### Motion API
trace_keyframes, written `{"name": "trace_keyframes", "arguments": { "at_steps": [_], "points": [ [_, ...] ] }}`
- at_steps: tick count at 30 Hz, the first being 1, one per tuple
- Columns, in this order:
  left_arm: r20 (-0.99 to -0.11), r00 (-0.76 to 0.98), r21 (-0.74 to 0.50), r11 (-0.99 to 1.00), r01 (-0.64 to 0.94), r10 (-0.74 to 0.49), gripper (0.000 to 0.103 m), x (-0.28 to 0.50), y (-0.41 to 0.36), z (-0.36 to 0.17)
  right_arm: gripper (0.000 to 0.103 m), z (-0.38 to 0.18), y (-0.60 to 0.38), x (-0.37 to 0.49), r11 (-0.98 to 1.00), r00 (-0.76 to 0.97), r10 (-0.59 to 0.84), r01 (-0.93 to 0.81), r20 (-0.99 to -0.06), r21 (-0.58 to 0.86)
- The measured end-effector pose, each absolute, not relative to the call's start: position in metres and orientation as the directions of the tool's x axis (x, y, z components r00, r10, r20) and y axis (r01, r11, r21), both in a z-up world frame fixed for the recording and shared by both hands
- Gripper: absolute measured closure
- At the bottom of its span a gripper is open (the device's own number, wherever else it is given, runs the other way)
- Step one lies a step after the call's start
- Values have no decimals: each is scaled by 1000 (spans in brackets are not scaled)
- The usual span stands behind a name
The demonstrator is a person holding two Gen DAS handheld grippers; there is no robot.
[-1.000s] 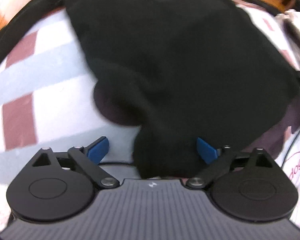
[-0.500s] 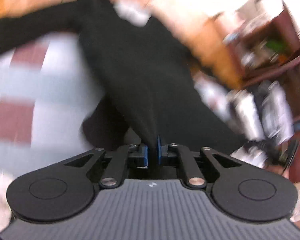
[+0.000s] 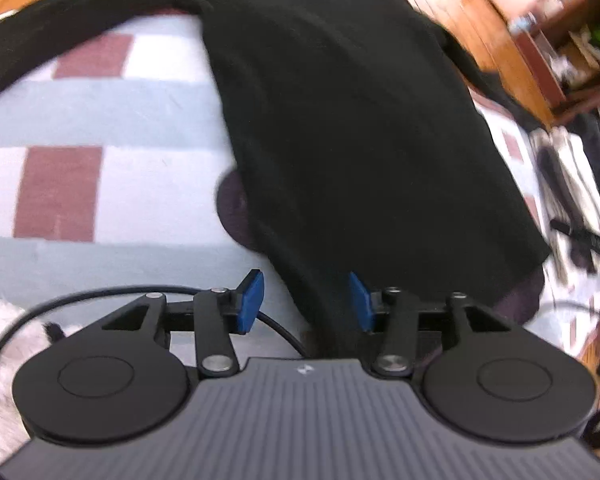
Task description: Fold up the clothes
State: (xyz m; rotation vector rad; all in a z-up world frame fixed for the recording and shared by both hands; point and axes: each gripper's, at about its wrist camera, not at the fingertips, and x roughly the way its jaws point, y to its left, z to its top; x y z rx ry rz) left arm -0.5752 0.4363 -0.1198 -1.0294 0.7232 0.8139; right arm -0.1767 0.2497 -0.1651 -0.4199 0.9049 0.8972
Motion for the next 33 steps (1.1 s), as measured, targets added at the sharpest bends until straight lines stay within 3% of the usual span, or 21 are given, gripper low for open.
{"name": "trace_keyframes", "arguments": {
  "at_steps": [2, 3, 7, 11, 15, 19, 25, 33],
  "points": [
    [-813, 502, -444, 242, -862, 296, 55, -596, 447, -110, 67, -169, 265, -187, 515, 145, 561, -832, -815, 205],
    [-805, 496, -446, 219, -868, 326, 47, -606, 452, -105, 67, -171, 274, -192, 478, 67, 589, -832, -805, 280],
    [-768, 462, -458, 124, -881, 443, 33, -648, 474, -84, 62, -164, 327, -233, 284, -158, 619, -868, -769, 407],
    [-739, 399, -463, 22, -886, 542, 32, -691, 493, -69, 52, -140, 377, -279, 96, -225, 625, -928, -748, 360],
    [-799, 246, -374, -133, -918, 548, 28, -745, 498, -88, 39, -131, 417, -319, -32, -206, 625, -970, -753, 240],
    [-844, 89, -275, -285, -918, 529, 28, -799, 502, -108, 39, -140, 438, -351, -89, -142, 630, -990, -763, 110],
    [-825, 20, -309, -421, -853, 565, 28, -835, 495, -135, 39, -152, 439, -368, -95, -213, 607, -976, -766, 196],
    [-822, -68, -316, -551, -772, 566, 28, -852, 505, -166, 39, -160, 435, -363, -67, -192, 575, -980, -795, 189]
  ]
}}
